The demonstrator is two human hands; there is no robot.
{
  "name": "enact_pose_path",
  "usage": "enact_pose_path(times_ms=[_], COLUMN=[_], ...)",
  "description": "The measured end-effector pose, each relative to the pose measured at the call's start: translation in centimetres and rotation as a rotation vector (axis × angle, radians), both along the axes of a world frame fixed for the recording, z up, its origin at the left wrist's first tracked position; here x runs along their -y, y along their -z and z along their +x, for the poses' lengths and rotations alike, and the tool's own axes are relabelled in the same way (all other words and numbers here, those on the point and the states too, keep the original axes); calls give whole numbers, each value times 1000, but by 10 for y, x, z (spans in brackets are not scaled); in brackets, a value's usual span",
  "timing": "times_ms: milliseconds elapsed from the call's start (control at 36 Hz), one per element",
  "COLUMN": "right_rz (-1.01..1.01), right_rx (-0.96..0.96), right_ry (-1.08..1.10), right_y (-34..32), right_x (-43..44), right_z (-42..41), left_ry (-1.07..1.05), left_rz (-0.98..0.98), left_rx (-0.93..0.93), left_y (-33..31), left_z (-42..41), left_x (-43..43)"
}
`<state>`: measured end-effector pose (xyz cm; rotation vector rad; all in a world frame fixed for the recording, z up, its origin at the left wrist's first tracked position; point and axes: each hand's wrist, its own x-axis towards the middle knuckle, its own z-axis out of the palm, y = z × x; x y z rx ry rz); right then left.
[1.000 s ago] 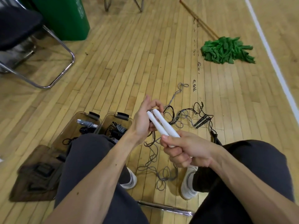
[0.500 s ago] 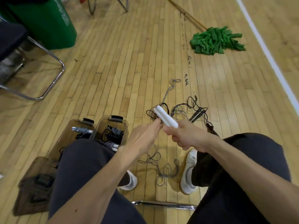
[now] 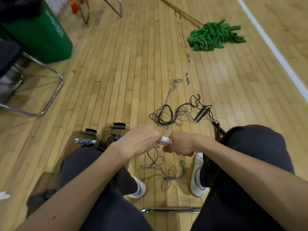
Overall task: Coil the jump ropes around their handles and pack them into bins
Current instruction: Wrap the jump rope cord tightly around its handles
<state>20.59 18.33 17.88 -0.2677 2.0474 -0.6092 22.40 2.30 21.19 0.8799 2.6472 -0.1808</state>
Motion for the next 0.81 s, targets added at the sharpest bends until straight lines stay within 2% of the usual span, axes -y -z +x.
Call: enact_pose_path(times_ms=[167,306,417,528,667,806], right_rz=[-52,-129,-174,-345,-486,-536], right_rx=[11,-70,-139,-156,-183,-201], right_ry=[-129,-196,-242,-200,-88,-39], right_y=[-4,-11,-15,-21,-34,-41], right_x=[-9,-16,-18,-20,-24,-22], right_z=[4,13,21,29,33,39], left_ry=[22,-101,-281,-424,-547,-601], left_rz=[102,256,454,690,986,1042], left_rx=[38,98,251,484,592,754], left_y=[-15,-30,-41,-48,-60,-66], left_z=[-4,0,5,5,4,3], left_x=[-7,-1,-1,2,2,-1])
